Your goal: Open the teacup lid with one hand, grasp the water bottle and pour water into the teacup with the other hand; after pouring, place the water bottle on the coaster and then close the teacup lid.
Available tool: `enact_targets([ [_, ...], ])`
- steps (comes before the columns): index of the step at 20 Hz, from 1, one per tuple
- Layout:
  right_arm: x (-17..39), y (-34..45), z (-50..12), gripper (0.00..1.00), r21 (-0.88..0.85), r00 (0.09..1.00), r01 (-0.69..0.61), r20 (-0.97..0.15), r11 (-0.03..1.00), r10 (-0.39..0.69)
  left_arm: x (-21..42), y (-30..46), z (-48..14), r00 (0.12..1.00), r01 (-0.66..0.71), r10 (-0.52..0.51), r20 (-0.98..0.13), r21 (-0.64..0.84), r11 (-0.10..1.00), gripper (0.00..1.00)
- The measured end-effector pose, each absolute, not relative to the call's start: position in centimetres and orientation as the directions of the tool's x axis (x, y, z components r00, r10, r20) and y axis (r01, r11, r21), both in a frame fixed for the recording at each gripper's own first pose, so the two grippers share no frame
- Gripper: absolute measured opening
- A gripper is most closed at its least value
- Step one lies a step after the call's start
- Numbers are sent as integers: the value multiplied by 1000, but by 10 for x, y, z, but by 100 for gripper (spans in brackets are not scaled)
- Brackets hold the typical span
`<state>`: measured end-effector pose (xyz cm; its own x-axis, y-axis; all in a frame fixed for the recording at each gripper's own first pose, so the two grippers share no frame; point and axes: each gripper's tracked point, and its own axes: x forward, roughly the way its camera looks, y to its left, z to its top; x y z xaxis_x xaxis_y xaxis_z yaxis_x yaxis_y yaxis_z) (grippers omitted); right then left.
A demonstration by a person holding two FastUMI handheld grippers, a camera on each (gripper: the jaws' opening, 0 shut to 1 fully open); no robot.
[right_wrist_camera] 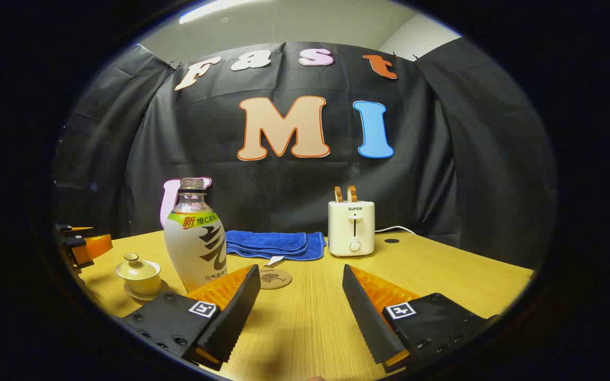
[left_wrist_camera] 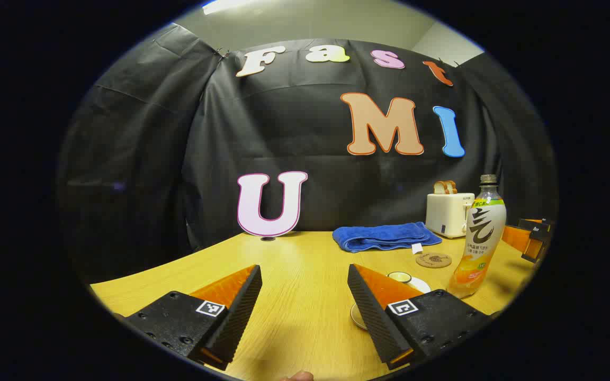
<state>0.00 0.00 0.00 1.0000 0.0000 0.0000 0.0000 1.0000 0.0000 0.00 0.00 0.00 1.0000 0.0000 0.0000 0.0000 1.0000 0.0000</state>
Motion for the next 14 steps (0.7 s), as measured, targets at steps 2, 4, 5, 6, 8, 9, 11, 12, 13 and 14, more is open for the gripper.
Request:
enact_targets([
  [2,0,2,0,99,1,1000,-6,-1,1000,6,0,0,0,1000,1,-1,2,0,1000,95],
  [4,0,1,-1,100,1,1000,-7,-1,1000,7,-1,0,0,1000,2,-2,1,1,1000,95],
  [5,0,2,0,95,1,1000,-9,-1,1000,9,-1,0,1,1000,1,-1,2,0,1000,97],
  [6,0,2,-1,99,1,1000,-11,-1,1000,11,-1,1,0,1000,-1,1,0,1,1000,95],
  [8,0,2,0,99,1,1000,-13,-1,1000,13,-1,1,0,1000,-4,4,0,2,1000,95],
  [9,0,2,-1,99,2,1000,-13,-3,1000,13,-1,1,0,1000,-6,6,-1,2,1000,95],
  [11,-1,3,-1,100,1,1000,-13,-3,1000,13,0,1,0,1000,-7,7,-1,2,1000,95],
  [12,-1,2,0,99,2,1000,-13,-3,1000,13,-1,1,0,1000,-7,7,-1,2,1000,95],
  [13,-1,3,-1,99,2,1000,-13,-4,1000,13,-1,1,0,1000,-7,7,-2,2,1000,95],
  [14,-1,3,-1,100,1,1000,-13,-3,1000,13,-1,2,0,1000,-8,8,-1,2,1000,95],
])
